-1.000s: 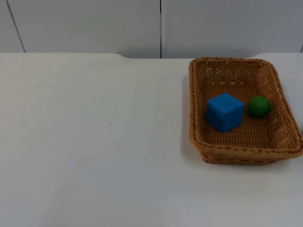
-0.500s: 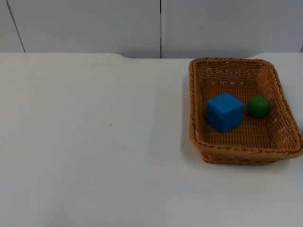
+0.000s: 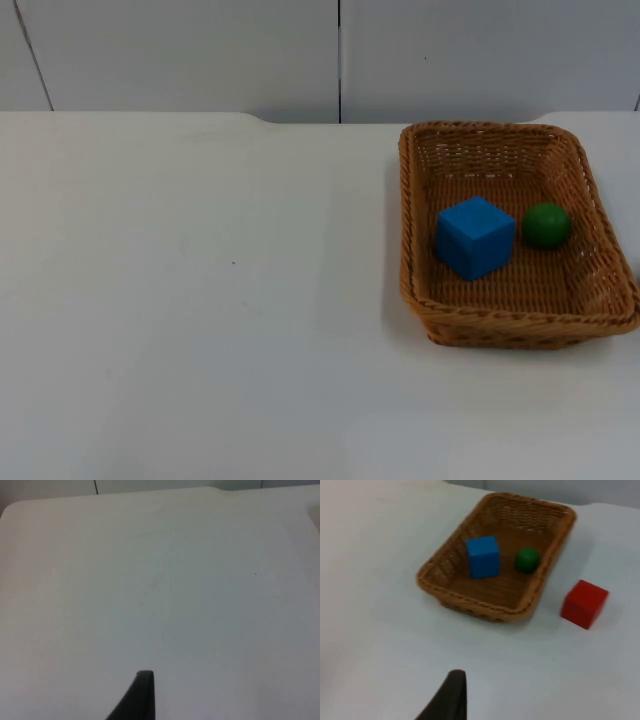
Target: Place all geometric objects except the red cube into the basket.
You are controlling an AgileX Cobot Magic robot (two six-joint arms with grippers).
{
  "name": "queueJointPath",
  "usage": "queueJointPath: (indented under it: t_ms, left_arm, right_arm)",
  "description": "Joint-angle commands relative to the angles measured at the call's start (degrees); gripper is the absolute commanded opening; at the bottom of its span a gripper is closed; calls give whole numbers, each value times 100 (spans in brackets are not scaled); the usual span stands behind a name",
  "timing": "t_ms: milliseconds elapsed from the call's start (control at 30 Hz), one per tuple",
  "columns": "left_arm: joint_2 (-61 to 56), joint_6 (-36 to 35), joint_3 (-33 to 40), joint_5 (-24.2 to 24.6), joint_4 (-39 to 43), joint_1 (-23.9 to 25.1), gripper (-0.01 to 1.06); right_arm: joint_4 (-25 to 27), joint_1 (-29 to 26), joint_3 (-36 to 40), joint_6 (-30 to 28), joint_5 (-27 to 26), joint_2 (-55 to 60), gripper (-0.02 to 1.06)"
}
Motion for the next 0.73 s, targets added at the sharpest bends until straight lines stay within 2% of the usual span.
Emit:
queueJointPath:
  t_ms: [0,167,300,500,700]
  left_arm:
    - [-20,-47,24,-69,26,8,102]
    - [-20,-47,24,-69,26,8,102]
    - [-20,-47,24,-69,26,8,102]
    - [-20,-47,24,-69,26,8,102]
    - [-20,-23,24,-69,74,359,102]
  right_arm:
    - [5,-434,35,45,-28,-16,105]
    - [5,-1475,35,45,-38,-16,105]
    - [5,-1678,35,45,-38,-16,105]
    - [5,-1678,35,45,-38,-16,105]
    - [5,-1678,35,45,-38,-16,105]
